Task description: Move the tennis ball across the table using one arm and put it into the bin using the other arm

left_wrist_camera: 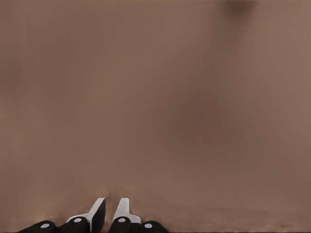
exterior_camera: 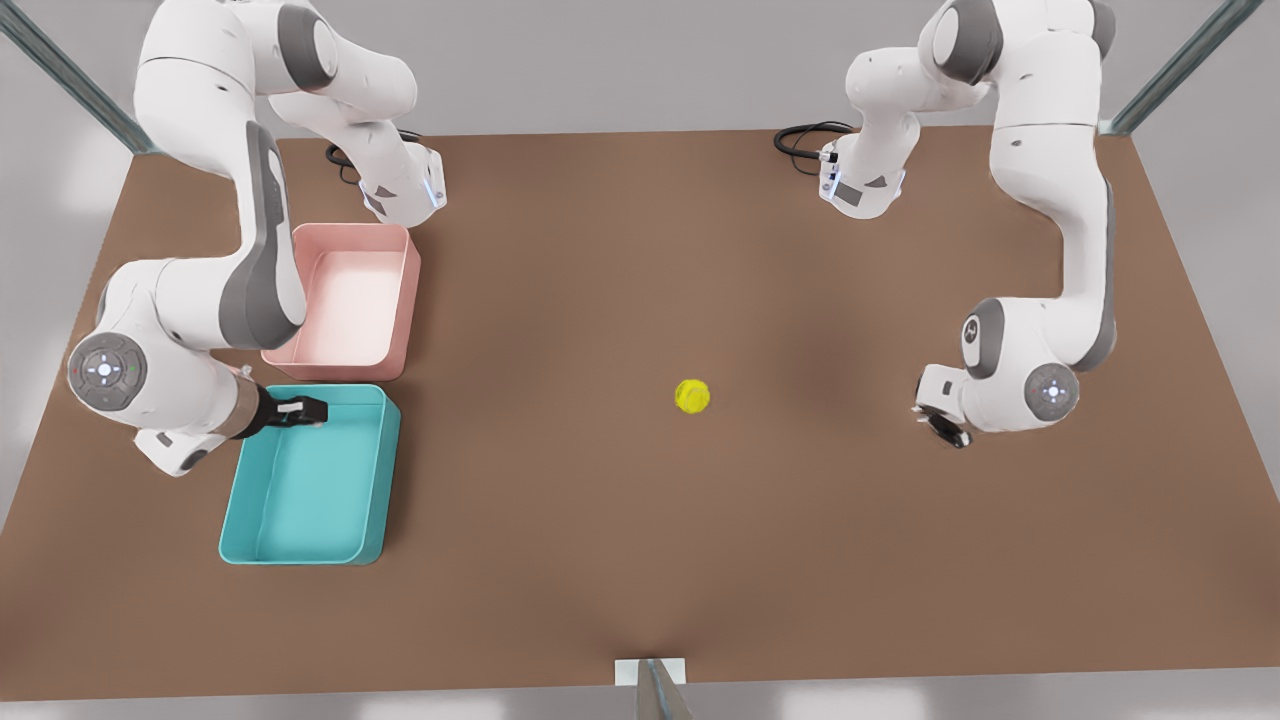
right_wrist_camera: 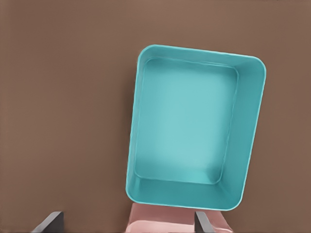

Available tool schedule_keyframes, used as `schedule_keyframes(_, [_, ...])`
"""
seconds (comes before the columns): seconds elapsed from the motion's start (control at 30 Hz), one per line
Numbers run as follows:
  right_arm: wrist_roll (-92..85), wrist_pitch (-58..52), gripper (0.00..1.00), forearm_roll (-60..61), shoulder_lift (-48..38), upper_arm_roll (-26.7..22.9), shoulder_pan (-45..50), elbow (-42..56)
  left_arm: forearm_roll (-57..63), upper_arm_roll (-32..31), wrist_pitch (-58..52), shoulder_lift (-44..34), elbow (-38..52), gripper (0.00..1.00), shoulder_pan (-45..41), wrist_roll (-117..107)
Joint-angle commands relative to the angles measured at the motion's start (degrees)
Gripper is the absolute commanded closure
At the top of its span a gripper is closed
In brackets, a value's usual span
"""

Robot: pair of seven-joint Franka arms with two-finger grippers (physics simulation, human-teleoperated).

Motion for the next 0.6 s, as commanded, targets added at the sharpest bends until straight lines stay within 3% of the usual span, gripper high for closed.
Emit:
schedule_keyframes(0.0, [6.15,2.57,0.00,0.24,1.74,0.07,2.87,0.08,-4.64,5.63,-21.40,-2.69,8.40,0.00,-3.17,-80.53])
schedule_keyframes(0.07, [10.99,6.69,0.00,0.24,4.47,0.07,6.12,0.07,0.56,4.14,-32.75,-4.55,18.15,0.00,-3.60,-67.45])
schedule_keyframes(0.17, [20.04,18.47,0.00,0.85,11.33,0.16,10.43,-1.33,0.81,2.29,-34.16,-3.49,19.93,0.00,-3.26,-72.73])
schedule_keyframes(0.33, [25.85,35.17,0.00,0.94,11.77,0.16,14.30,-11.70,-1.38,-0.17,-34.51,-4.54,22.12,0.00,-3.26,-70.09])
schedule_keyframes(0.47, [27.17,45.64,0.00,0.94,6.41,0.24,14.13,-24.00,-1.03,-0.26,-34.25,-3.67,22.12,0.00,-2.55,-69.74])
schedule_keyframes(0.57, [26.99,46.69,0.00,0.94,2.10,0.16,13.69,-30.95,-0.94,-0.26,-34.25,-3.49,22.12,0.00,-2.64,-69.74])
